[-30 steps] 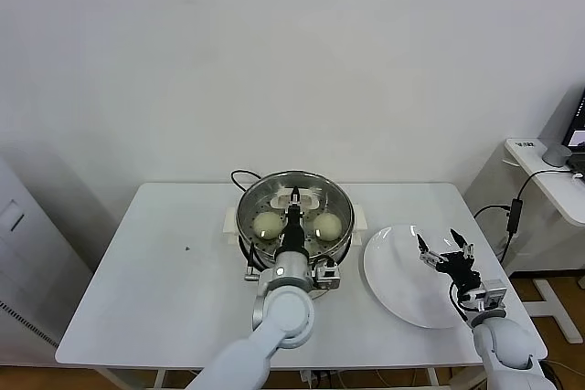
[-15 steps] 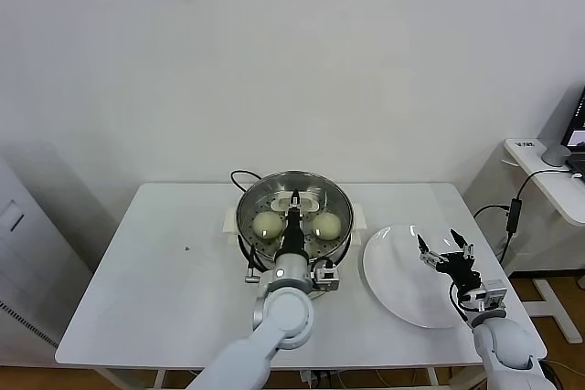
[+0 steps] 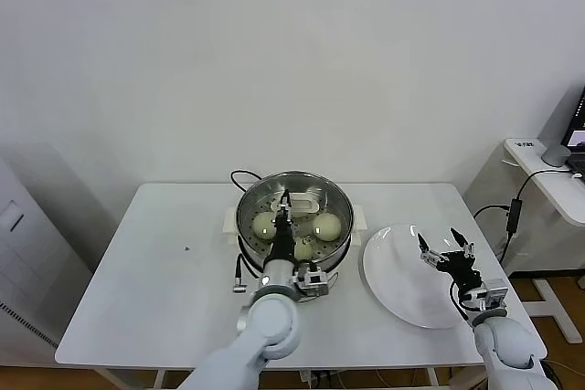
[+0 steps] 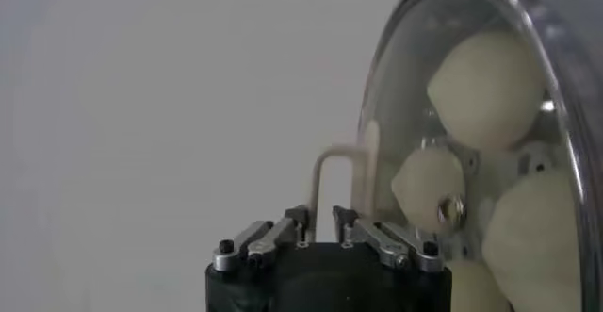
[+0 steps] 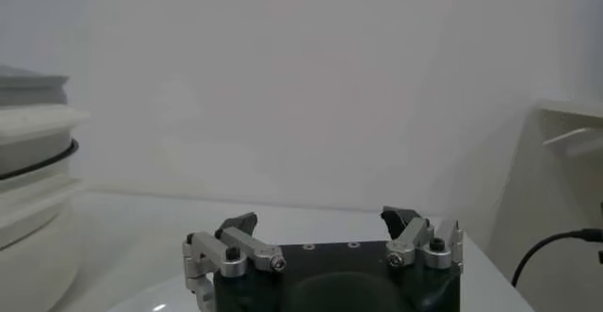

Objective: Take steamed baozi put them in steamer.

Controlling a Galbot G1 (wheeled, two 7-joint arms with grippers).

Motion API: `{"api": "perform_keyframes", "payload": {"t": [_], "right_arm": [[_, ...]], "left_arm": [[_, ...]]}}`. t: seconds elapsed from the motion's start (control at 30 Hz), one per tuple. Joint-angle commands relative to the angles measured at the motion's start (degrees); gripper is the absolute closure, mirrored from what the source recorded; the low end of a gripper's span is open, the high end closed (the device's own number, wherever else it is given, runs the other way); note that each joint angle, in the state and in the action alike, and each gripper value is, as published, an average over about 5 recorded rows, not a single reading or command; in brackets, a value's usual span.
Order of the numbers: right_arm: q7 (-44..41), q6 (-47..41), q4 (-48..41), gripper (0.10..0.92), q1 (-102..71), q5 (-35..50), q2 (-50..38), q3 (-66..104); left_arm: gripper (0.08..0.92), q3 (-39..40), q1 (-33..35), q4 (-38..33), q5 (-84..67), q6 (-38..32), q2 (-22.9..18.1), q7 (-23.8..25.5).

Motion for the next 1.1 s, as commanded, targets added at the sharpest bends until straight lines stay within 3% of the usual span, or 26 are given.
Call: {"api": "perform_keyframes", "payload": {"t": [0.03, 0.2, 0.4, 0.53, 0.63, 0.83, 1.1], "right_arm": [[-1.5, -0.6, 0.2, 0.203, 0.1, 1.4, -0.4, 0.0], [-1.7, -2.9, 0.9, 0.203, 0.1, 3.8, -0.3, -0.5], [2.3, -3.7, 2.2, 0.203, 0.0, 3.4, -0.2, -0.7], [3.1, -4.9, 5.0, 0.203, -2.1, 4.3, 0.0, 0.7], [2.9, -5.4, 6.0, 0.203, -2.9, 5.3, 0.4, 1.4], [1.4, -5.6, 7.2, 0.203, -3.3, 0.2, 1.1, 3.0], [1.6, -6.2, 8.5, 0.203, -3.9, 2.2, 1.2, 2.8]], "left_arm": [[0.573, -12.5, 5.3, -21.8, -40.7, -11.4, 6.2, 7.2], [0.434, -23.0, 6.4, -26.0, -78.7, -19.2, 8.6, 6.5], [0.262, -39.3, 10.7, -25.8, -103.4, -19.4, 7.0, -7.1], [0.188, -47.1, 13.4, -18.9, -106.3, -20.9, 8.3, -10.7], [0.179, -49.7, 15.6, -13.0, -106.4, -22.7, 9.3, -11.2], [0.177, -48.1, 19.0, -2.6, -98.4, -29.5, 10.3, -9.8], [0.177, -43.6, 20.4, 5.0, -88.4, -37.2, 9.2, -8.3]]}}
